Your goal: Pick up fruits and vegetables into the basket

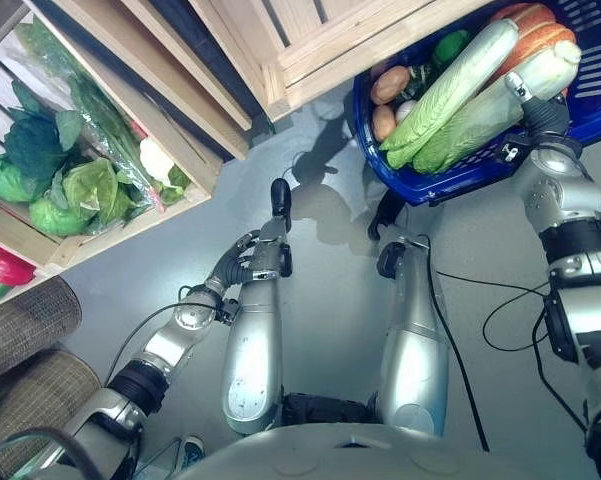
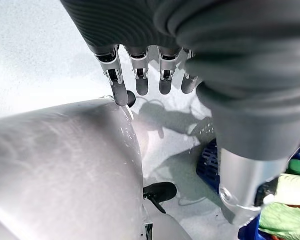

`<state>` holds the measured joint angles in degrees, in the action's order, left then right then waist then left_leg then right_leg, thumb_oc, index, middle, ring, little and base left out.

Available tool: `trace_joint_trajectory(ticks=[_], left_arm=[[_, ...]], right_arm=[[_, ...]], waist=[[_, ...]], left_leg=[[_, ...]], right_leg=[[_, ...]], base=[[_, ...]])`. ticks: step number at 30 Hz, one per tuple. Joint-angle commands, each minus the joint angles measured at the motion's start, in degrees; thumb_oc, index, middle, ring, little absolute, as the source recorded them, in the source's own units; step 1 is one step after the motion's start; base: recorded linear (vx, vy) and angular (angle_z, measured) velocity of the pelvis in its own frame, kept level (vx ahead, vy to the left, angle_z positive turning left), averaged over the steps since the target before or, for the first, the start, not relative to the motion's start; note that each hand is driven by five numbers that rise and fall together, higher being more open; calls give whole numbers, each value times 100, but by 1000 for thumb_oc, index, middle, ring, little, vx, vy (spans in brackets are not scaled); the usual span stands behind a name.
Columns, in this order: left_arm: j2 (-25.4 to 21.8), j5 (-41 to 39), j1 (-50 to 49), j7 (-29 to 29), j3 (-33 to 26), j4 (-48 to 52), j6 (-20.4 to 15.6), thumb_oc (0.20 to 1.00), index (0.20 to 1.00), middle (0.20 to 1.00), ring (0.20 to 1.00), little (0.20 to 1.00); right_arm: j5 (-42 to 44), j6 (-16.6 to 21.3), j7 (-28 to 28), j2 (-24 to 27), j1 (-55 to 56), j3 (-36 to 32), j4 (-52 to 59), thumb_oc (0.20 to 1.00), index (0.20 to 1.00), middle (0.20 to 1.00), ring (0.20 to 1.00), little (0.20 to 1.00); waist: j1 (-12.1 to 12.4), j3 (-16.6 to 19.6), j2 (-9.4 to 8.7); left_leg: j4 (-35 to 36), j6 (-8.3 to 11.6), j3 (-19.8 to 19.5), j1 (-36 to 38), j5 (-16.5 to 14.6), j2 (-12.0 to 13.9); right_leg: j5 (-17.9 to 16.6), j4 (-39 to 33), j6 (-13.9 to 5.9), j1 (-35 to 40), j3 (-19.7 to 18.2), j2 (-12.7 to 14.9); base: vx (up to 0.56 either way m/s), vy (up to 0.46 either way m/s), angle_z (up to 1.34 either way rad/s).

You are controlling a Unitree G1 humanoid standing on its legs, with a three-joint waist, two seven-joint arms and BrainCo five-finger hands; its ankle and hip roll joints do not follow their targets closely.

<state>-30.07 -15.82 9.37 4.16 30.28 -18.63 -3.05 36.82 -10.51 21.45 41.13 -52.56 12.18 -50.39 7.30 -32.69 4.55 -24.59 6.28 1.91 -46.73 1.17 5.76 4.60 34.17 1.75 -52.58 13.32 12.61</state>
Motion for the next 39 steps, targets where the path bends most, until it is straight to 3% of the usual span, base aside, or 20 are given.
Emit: trace_joint_trajectory(ticks=[1,6,9,10,14,19,20,22,28,30,33,36,39], left_arm=[[-89,-108,-563,-22,594,23,49,1000,1000,1000,1000,1000],[-72,-105,-654,-70,655,86,64,1000,1000,1000,1000,1000],[-5,-94,-783,-82,609,83,75,1000,1000,1000,1000,1000],[33,-36,-849,-23,586,30,47,1000,1000,1000,1000,1000],[130,196,-961,173,419,-155,17,1000,1000,1000,1000,1000],[206,546,-1025,327,122,-490,50,1000,1000,1000,1000,1000],[215,570,-1024,345,60,-545,41,1000,1000,1000,1000,1000],[239,686,-1069,350,-71,-674,37,1000,1000,1000,1000,1000],[408,1189,-1177,78,-434,-1297,42,1000,1000,1000,1000,1000],[485,1296,-1296,-12,-489,-1606,-102,1000,1000,1000,1000,1000],[608,1365,-1384,-145,-579,-1973,-217,1000,1000,1000,1000,1000],[758,1407,-1493,-404,-748,-2456,-338,1000,1000,1000,1000,1000],[838,1367,-1492,-527,-808,-2759,-343,1000,1000,1000,1000,1000]], right_arm=[[-39,66,153,435,108,133,-351,1000,1000,1000,1000,1000],[73,426,379,427,139,17,-423,1000,1000,1000,1000,1000],[-90,887,705,384,442,-113,22,1000,1000,1000,1000,1000],[-311,1154,911,336,715,-237,375,1000,1000,1000,1000,1000],[-1012,1564,1357,134,1702,-588,1608,1000,1000,1000,1000,1000],[-1916,1822,1825,-252,3105,-959,3208,1000,1000,1000,1000,1000],[-1993,1876,1851,-316,3276,-1013,3384,1000,1000,1000,1000,1000],[-2219,2041,1794,-466,3687,-1132,3670,1000,1000,1000,1000,1000],[-2497,2434,831,-793,4780,-1202,4259,1000,1000,1000,1000,1000],[-2826,2502,383,-798,5155,-1015,4288,1000,1000,1000,1000,1000],[-2619,2304,-292,-844,5434,-818,4159,1000,1000,1000,1000,1000],[-2543,2008,-1315,-999,5828,-483,3722,1000,1000,1000,1000,1000],[-2581,1738,-1807,-1143,6011,-216,3336,1000,1000,1000,1000,1000]], waist=[[-10,289,576],[-9,289,617],[-100,289,569],[-177,289,522],[-412,289,378],[-776,289,146],[-821,289,115],[-921,289,35],[-1215,320,-210],[-1263,591,-281],[-1296,866,-346],[-1278,1274,-413],[-1245,1504,-439]], left_leg=[[23,-491,213,-170,-441,-220],[132,-490,211,-20,-435,-267],[272,-467,261,191,-416,-273],[359,-452,291,339,-407,-279],[621,-411,374,845,-357,-239],[973,-369,464,1644,-298,-134],[1028,-400,528,1647,-156,-97],[1119,-379,558,1915,-152,-49],[1559,-266,632,3008,-86,78],[1760,-214,647,3303,-67,117],[1982,-185,673,3619,-49,155],[2326,-142,659,4054,-14,187],[2456,-133,643,4189,31,207]], right_leg=[[544,438,-360,-85,29,-163],[529,330,-361,51,40,-168],[499,181,-379,257,32,-207],[482,87,-399,411,23,-232],[423,-191,-485,884,-62,-295],[344,-561,-620,1625,-224,-367],[194,-652,-579,1645,-177,-370],[181,-775,-625,1932,-216,-380],[52,-1420,-770,3094,-313,-409],[30,-1705,-810,3436,-330,-423],[-18,-2008,-858,3798,-351,-423],[-86,-2385,-918,4285,-336,-426],[-142,-2529,-934,4464,-323,-427]], base=[[0,0,0],[-25,13,5],[-38,61,0],[-33,95,-1],[-16,111,-3],[-8,126,-12],[-56,100,-22],[-17,85,-22],[48,67,-17],[122,44,-12],[118,22,-14],[129,22,-11],[84,15,0]])
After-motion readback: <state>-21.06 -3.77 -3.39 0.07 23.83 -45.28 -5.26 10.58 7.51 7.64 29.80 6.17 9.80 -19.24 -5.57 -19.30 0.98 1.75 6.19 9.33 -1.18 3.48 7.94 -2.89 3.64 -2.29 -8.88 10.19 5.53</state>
